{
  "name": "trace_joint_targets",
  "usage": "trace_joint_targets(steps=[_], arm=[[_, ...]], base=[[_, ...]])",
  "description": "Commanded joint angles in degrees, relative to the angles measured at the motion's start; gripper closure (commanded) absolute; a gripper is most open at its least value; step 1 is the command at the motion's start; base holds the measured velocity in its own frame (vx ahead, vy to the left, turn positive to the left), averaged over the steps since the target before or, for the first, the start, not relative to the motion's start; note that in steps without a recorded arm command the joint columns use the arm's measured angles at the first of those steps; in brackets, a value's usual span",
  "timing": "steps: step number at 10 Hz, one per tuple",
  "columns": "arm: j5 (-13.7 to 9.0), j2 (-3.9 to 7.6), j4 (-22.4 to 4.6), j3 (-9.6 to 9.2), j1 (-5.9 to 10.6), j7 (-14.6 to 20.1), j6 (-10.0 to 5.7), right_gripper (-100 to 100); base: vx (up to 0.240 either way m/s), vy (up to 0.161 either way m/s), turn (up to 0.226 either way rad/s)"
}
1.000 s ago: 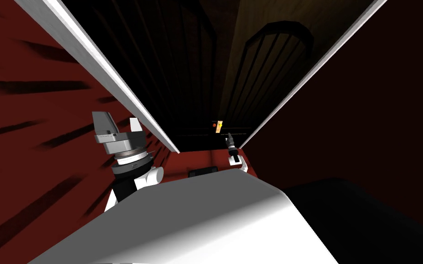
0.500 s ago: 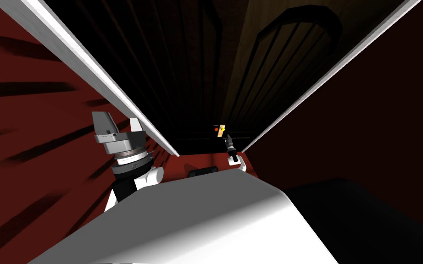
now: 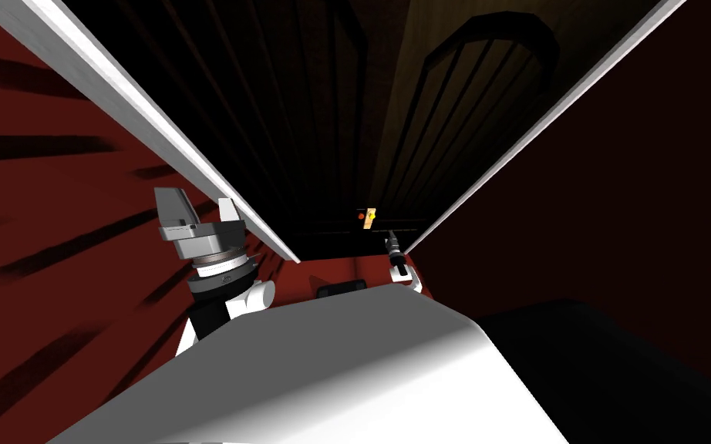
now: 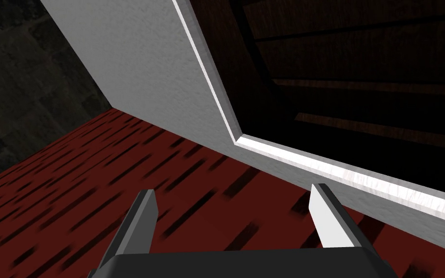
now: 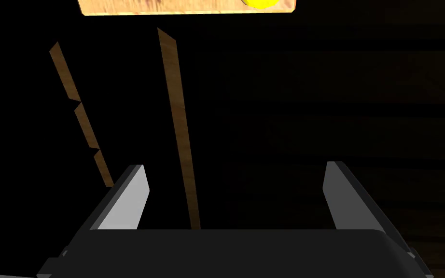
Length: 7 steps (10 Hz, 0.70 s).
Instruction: Pull the door open
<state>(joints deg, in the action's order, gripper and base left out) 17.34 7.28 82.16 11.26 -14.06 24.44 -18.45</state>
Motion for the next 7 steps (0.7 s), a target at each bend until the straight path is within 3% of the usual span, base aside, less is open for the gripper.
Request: trace_joint_targets(steps=[1, 5, 7], arm=[[-0.69, 1.56, -0.77, 1.62, -0.15, 0.54, 0.67, -100], [-2.48, 4.65, -3.66, 5.26, 0.00, 1.43, 0.40, -100], [-2.87, 4.99, -4.18, 5.20, 0.94, 1.71, 0.04, -100]], base=[[-0.026, 0.013, -0.027], [0.066, -0.005, 0.030], [0.176, -0.016, 0.098]])
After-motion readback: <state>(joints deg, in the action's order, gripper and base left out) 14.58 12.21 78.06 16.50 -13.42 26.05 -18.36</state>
